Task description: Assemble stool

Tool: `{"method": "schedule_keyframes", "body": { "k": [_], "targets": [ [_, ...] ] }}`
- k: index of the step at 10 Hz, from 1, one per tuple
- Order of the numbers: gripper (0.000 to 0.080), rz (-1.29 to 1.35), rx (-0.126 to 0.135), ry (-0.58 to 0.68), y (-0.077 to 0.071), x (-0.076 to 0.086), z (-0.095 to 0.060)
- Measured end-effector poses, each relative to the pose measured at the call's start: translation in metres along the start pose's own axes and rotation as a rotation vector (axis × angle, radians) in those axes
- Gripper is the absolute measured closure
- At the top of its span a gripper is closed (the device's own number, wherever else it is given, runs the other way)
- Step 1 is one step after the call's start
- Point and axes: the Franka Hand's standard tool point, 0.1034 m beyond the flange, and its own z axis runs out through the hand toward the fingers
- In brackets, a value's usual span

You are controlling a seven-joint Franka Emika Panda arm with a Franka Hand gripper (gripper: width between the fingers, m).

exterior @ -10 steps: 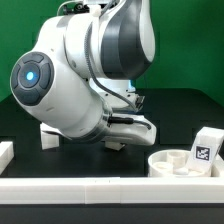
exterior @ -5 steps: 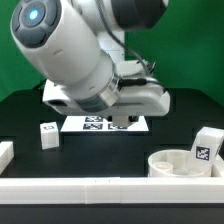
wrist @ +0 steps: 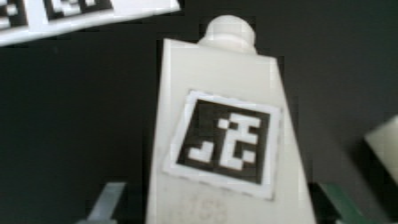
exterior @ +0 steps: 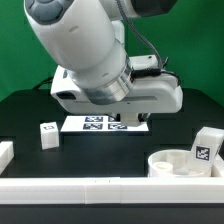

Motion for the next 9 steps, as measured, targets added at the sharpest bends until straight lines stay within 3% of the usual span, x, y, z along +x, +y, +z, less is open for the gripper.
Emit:
{"method": "schedule_keyframes", "body": {
  "k": [2,5,9],
  "targets": [
    [0.0472,-0.019,-0.001,0.127,-0.004,0.003,-0.011],
    [0.0472,-0.057,0.011,0.355,-0.019,0.012,-0.046],
    [0.0472,-0.064,0.004,0.616,-0.019,0.023,-0.048]
  ]
}}
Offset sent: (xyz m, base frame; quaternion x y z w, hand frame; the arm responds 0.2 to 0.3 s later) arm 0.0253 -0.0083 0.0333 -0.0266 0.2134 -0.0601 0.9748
